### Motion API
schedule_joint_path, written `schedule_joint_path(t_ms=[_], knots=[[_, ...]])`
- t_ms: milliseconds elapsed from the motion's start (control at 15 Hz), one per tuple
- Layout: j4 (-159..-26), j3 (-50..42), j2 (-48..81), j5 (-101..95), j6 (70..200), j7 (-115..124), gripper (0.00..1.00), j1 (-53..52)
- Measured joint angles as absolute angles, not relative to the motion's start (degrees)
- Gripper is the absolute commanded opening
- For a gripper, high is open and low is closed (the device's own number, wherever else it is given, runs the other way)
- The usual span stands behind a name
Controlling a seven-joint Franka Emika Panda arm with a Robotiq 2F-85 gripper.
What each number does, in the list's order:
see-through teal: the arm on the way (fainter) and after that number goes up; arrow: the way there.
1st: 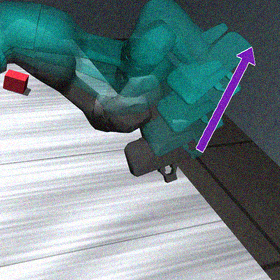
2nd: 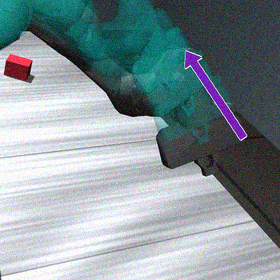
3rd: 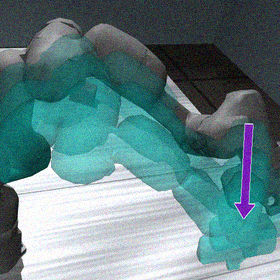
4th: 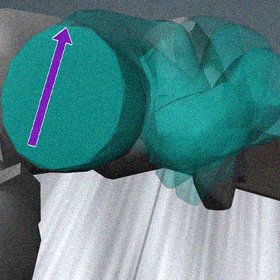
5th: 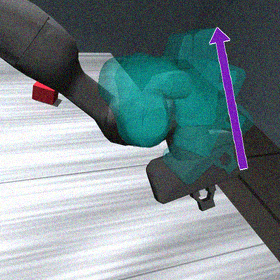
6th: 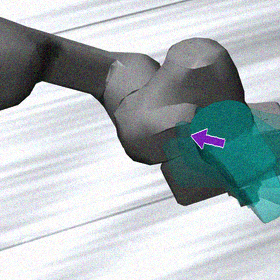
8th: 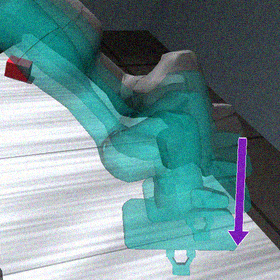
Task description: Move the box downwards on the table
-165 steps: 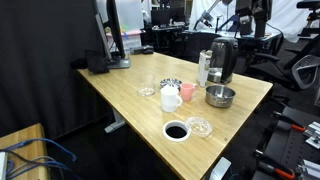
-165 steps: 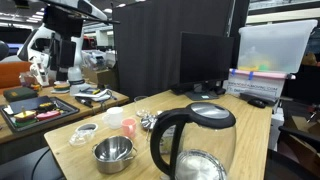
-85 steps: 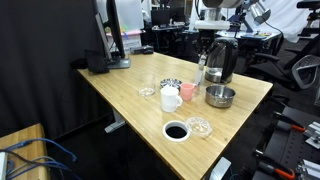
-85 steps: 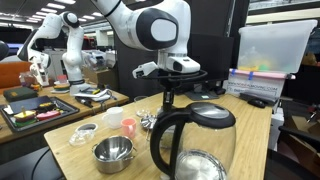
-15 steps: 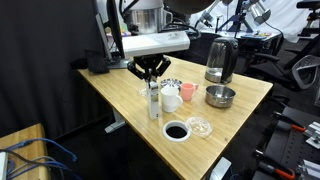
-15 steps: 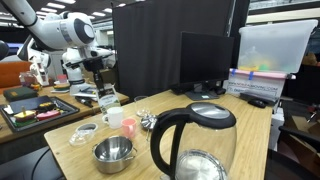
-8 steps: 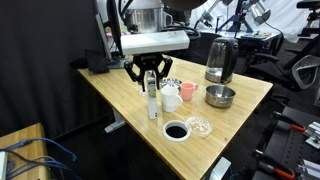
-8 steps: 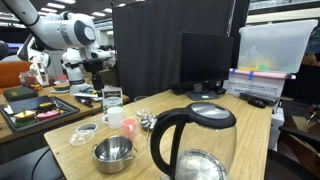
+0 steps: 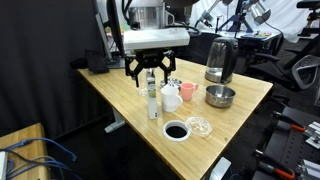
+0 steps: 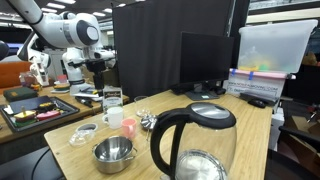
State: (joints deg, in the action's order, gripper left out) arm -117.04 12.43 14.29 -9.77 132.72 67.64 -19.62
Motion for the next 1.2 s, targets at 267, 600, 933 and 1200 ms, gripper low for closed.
schedule_joint_path(t_ms=[267,600,933,1200], knots=[[-118.35,12.43,11.77,-5.68,132.65,63.96,1.0,-18.75],[-118.75,12.54,11.7,-5.67,132.65,63.96,1.0,-18.75],[-118.75,12.54,11.7,-5.67,132.65,63.96,1.0,-18.75],[-118.75,12.54,11.7,-5.67,132.66,63.96,1.0,-18.75]])
